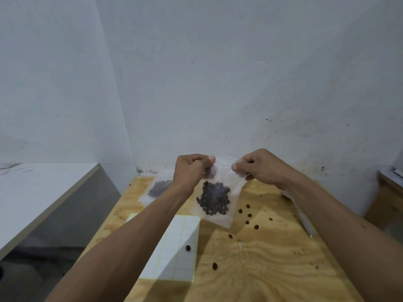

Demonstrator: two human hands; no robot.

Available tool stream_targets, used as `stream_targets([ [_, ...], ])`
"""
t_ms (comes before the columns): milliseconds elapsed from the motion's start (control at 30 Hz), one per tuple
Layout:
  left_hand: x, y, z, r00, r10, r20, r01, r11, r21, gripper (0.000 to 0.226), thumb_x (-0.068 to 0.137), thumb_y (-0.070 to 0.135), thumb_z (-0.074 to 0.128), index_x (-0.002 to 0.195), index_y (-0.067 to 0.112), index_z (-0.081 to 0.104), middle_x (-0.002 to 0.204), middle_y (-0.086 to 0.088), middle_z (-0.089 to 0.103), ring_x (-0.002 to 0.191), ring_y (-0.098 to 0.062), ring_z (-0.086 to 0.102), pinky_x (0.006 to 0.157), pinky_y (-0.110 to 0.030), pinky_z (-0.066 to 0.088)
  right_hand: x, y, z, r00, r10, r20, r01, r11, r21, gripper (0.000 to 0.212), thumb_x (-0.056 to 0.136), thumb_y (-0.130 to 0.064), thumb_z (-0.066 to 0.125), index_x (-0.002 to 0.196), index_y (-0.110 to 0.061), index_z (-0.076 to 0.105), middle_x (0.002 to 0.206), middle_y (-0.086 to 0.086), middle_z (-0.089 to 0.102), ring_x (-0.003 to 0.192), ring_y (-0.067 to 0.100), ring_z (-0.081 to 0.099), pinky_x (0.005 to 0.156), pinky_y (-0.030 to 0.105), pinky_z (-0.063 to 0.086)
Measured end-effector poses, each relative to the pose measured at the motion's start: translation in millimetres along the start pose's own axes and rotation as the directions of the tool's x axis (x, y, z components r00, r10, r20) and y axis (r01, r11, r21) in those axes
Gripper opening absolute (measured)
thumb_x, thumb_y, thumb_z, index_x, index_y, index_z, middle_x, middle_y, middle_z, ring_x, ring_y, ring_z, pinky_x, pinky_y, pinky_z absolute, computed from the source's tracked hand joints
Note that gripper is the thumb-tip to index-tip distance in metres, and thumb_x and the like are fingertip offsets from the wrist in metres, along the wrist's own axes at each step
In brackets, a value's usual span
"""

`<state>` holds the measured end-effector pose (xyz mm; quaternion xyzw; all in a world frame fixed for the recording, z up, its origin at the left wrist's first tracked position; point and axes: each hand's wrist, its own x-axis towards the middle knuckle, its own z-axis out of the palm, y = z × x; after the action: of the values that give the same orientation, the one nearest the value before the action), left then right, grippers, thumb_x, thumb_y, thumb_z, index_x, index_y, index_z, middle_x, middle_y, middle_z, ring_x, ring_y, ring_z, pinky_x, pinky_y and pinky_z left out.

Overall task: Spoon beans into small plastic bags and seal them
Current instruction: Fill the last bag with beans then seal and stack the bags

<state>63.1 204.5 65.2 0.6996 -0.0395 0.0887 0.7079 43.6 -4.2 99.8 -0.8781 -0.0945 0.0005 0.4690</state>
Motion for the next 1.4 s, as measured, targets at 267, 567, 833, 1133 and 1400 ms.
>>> stream_targets([
  [267, 3, -2, -10, 0.999, -0.01, -0.045, 0.008, 0.999, -0.052, 0.019, 0.092, 0.02, 0.076, 0.08, 0.005, 0.078, 0.073, -0.003, 0.073, 0.074, -0.02, 0.071, 0.073, -0.036, 0.063, 5, -1, 13, 0.959, 0.062, -0.276, -0.039, 0.995, 0.088, 0.066, 0.071, -0.052, 0.084, 0.074, 0.012, 0.067, 0.062, 0.01, 0.064, 0.055, 0.018, 0.059, 0.068, 0.032, 0.053],
  [567, -8, 4, -44, 0.999, -0.013, 0.029, 0.016, 0.993, -0.119, 0.023, 0.092, 0.015, 0.075, 0.106, -0.003, 0.072, 0.092, -0.013, 0.078, 0.076, -0.018, 0.075, 0.062, -0.025, 0.058, 14, -6, 44, 0.989, 0.073, -0.13, -0.017, 0.922, 0.386, 0.021, 0.085, -0.023, 0.08, 0.087, -0.002, 0.078, 0.086, 0.015, 0.078, 0.078, 0.025, 0.072, 0.078, 0.033, 0.063],
  [833, -11, 6, -114, 0.972, 0.02, -0.236, -0.062, 0.984, -0.169, 0.01, 0.097, 0.015, 0.068, 0.097, 0.005, 0.071, 0.084, -0.009, 0.078, 0.079, -0.023, 0.075, 0.075, -0.037, 0.063, 18, -25, 112, 1.0, 0.004, -0.011, -0.002, 0.981, 0.195, 0.013, 0.09, -0.032, 0.075, 0.095, -0.019, 0.074, 0.093, -0.005, 0.075, 0.086, 0.014, 0.073, 0.078, 0.03, 0.061],
  [1133, -23, -3, -181, 0.895, -0.004, -0.446, -0.101, 0.972, -0.212, 0.018, 0.102, 0.018, 0.062, 0.112, 0.005, 0.057, 0.093, -0.015, 0.075, 0.085, -0.027, 0.077, 0.083, -0.041, 0.062, 26, -38, 210, 0.968, -0.073, 0.241, 0.151, 0.934, -0.323, 0.021, 0.091, -0.015, 0.06, 0.088, -0.014, 0.081, 0.086, 0.004, 0.077, 0.077, 0.024, 0.07, 0.069, 0.037, 0.058],
  [1400, -26, -13, -211, 0.842, -0.033, -0.539, -0.111, 0.966, -0.234, 0.013, 0.102, 0.017, 0.063, 0.108, 0.006, 0.061, 0.097, -0.018, 0.075, 0.086, -0.027, 0.076, 0.073, -0.033, 0.064, 33, -43, 262, 0.972, -0.034, 0.232, 0.126, 0.911, -0.392, 0.022, 0.089, -0.021, 0.061, 0.073, -0.015, 0.076, 0.07, 0.003, 0.072, 0.063, 0.019, 0.061, 0.056, 0.027, 0.042],
])
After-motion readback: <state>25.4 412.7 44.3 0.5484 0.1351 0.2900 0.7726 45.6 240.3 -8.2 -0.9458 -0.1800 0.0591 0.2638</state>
